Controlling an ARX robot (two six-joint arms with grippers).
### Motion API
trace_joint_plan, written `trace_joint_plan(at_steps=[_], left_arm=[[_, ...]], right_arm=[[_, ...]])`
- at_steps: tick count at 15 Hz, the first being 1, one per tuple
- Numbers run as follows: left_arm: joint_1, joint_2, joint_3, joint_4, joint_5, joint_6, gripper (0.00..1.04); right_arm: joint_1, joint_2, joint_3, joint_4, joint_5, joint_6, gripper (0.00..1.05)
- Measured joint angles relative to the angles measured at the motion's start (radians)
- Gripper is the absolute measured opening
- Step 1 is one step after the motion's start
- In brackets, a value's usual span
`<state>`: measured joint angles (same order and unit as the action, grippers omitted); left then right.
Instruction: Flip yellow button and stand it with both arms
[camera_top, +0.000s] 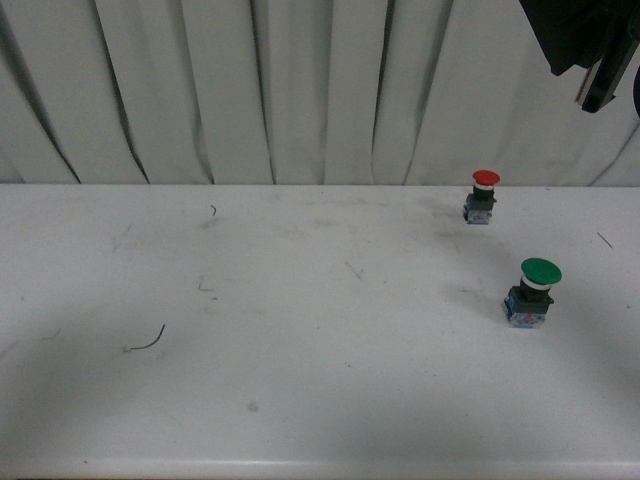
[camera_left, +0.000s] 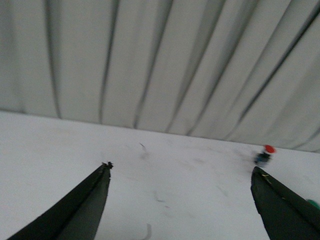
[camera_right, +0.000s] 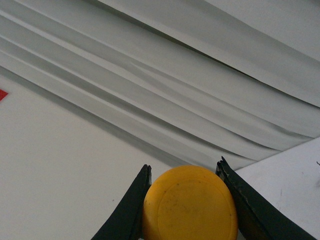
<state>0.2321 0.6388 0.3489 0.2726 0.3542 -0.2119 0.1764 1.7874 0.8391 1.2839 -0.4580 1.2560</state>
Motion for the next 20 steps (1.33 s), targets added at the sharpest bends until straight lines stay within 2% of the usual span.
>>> trace_joint_plan(at_steps=[2,4,6,7,16,17,20], left_arm=[[-0.046,-0.151,-0.063,-0.038,-0.138,0.122,0.67],[-0.075,-0.175,-0.116,-0.040,-0.192,0.168,0.51],[-0.114,-0.222,-0.178,-0.044,-0.233,0.192,0.26],[-0.242,-0.294,-0.219,-0.047,-0.336,0.199,0.02],[-0.232,-0.463,-0.320,-0.112,-0.354,0.199,0.02],[-0.232,-0.571,-0.341,-0.254,-0.354,0.200,0.02],[-0.232,-0.629,-0.339,-0.285,-0.354,0.201,0.02]], right_arm=[[0.002,0.012,0.017,-0.002,-0.003,-0.016,0.36],[0.015,0.013,0.027,-0.002,-0.009,-0.027,0.36],[0.029,0.019,0.048,0.000,-0.008,-0.046,0.36],[0.040,0.023,0.050,0.000,-0.010,-0.059,0.36],[0.054,0.026,0.078,-0.001,0.013,-0.088,0.36],[0.054,0.026,0.078,0.000,0.012,-0.092,0.36],[0.054,0.034,0.077,0.000,0.012,-0.098,0.35]])
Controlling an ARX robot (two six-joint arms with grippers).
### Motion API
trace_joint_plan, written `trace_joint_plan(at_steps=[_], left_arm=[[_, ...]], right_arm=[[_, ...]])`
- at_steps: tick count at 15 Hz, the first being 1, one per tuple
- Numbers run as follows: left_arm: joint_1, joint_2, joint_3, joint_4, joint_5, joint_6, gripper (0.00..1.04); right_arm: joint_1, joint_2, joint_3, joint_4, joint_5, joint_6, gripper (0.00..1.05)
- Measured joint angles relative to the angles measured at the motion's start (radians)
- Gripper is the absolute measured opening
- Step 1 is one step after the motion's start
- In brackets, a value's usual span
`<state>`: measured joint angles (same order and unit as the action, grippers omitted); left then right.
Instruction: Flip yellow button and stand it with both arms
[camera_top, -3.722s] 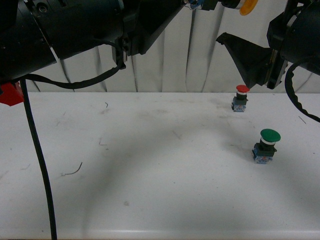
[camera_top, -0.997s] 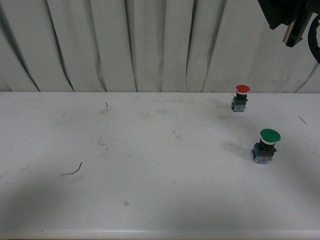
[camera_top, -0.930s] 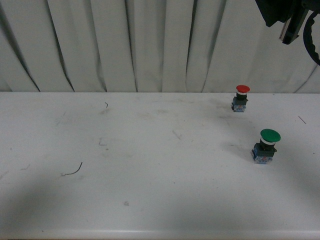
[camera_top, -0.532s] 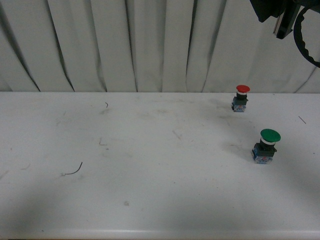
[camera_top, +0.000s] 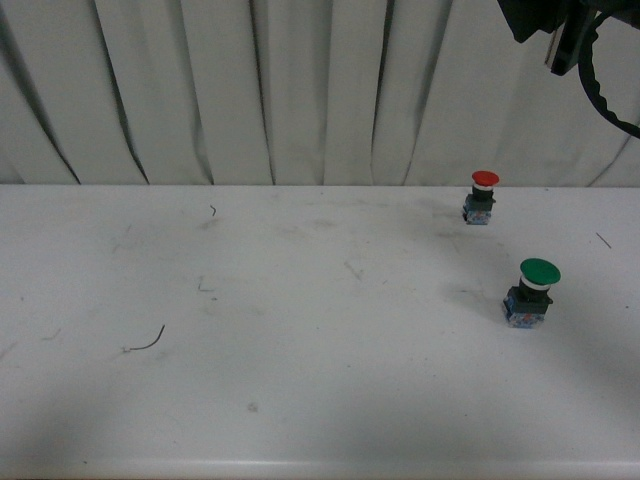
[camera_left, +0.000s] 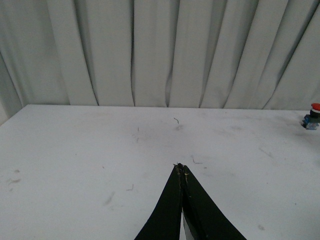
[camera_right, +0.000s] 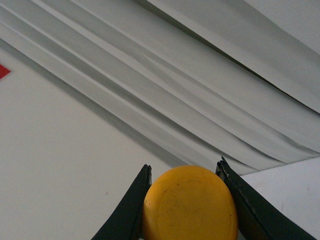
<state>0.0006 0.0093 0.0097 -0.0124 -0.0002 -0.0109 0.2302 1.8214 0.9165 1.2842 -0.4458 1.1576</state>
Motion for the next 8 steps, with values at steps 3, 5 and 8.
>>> trace_joint_plan(at_steps=[3,5,8], left_arm=[[0.000,0.000,0.000,0.008,0.000,0.000,0.02],[0.000,0.000,0.000,0.008,0.000,0.000,0.02],[0.000,0.000,0.000,0.008,0.000,0.000,0.18]], right_arm=[[-0.001,0.009,0.000,-0.001,0.005,0.000,0.35],[0.000,0.009,0.000,-0.001,0.004,-0.005,0.35],[0.002,-0.002,0.001,-0.005,0.023,-0.079,0.35]])
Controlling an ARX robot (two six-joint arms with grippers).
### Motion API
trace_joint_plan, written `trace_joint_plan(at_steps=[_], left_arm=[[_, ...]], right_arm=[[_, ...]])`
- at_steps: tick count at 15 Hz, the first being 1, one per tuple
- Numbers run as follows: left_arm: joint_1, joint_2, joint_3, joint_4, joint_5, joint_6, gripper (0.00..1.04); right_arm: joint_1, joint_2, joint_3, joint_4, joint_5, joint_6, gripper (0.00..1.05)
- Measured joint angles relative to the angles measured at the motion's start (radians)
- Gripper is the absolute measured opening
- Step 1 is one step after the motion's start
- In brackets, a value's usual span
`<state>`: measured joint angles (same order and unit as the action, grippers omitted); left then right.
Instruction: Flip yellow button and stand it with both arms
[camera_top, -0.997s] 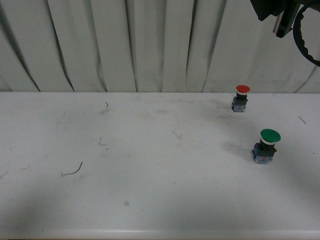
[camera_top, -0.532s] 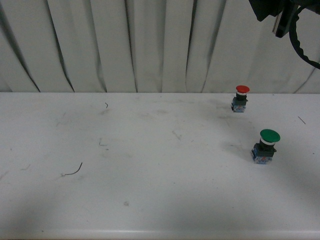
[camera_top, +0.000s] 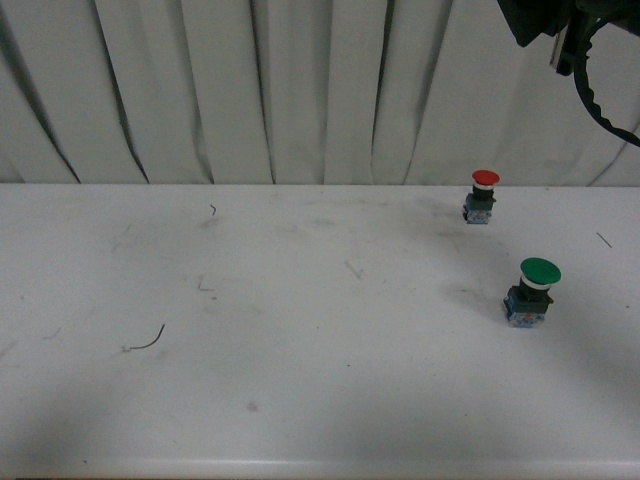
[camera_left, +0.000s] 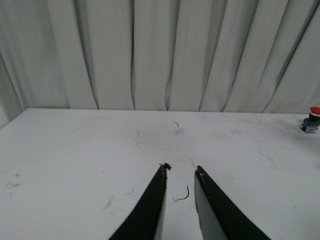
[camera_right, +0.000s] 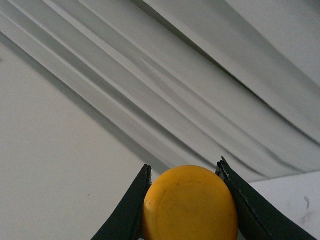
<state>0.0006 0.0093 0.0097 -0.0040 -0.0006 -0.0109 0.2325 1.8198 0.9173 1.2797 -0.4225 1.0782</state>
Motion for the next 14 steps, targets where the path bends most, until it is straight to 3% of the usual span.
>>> trace_joint_plan(at_steps=[1,3,7,10,14], left_arm=[[0.000,0.000,0.000,0.000,0.000,0.000,0.28],[0.000,0.000,0.000,0.000,0.000,0.000,0.54],[0.000,0.000,0.000,0.000,0.000,0.001,1.00],[0.000,0.000,0.000,0.000,0.000,0.001,0.98],[0.000,0.000,0.000,0.000,0.000,0.001,0.98]], right_arm=[[-0.007,-0.016,0.018,-0.043,0.022,-0.065,0.35],[-0.057,-0.043,0.125,-0.285,0.105,-0.261,0.35],[-0.164,-0.009,0.343,-0.811,0.344,-0.814,0.35],[-0.209,0.050,0.435,-1.036,0.413,-1.085,0.35],[-0.246,0.176,0.486,-1.108,0.538,-1.135,0.35]])
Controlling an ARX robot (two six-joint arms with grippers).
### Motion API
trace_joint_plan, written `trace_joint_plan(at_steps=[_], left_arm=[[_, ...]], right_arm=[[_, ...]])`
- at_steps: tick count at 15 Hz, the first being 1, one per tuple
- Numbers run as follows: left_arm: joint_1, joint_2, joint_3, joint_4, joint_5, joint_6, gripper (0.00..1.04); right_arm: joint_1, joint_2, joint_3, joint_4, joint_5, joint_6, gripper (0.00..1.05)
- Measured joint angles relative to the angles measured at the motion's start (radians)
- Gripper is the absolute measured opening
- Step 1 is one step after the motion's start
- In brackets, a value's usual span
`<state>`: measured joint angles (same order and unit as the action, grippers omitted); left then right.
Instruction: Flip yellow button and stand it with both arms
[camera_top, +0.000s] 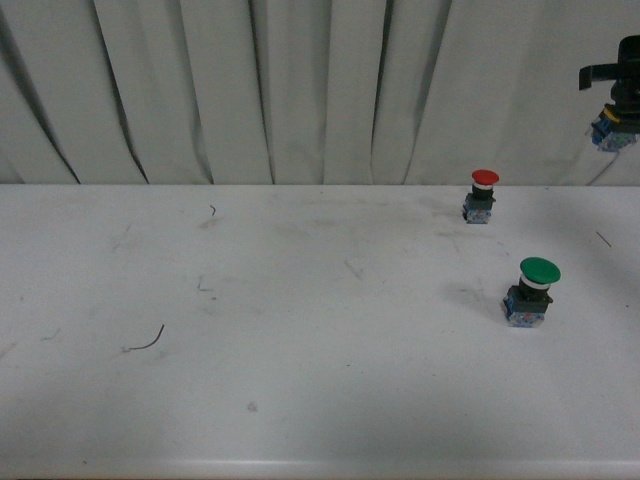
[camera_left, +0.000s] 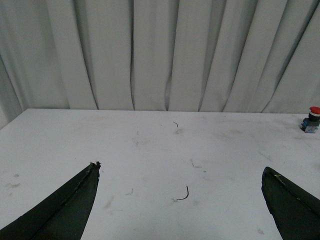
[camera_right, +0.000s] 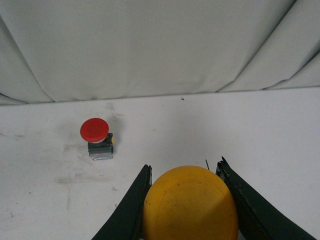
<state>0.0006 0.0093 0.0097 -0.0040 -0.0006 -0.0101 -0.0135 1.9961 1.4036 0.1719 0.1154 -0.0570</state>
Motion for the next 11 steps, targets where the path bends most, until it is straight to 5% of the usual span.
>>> trace_joint_plan(at_steps=[11], left_arm=[[0.000,0.000,0.000,0.000,0.000,0.000,0.98]], right_arm=[[0.126,0.360,0.310,-0.225,0.143,0.146,0.35]])
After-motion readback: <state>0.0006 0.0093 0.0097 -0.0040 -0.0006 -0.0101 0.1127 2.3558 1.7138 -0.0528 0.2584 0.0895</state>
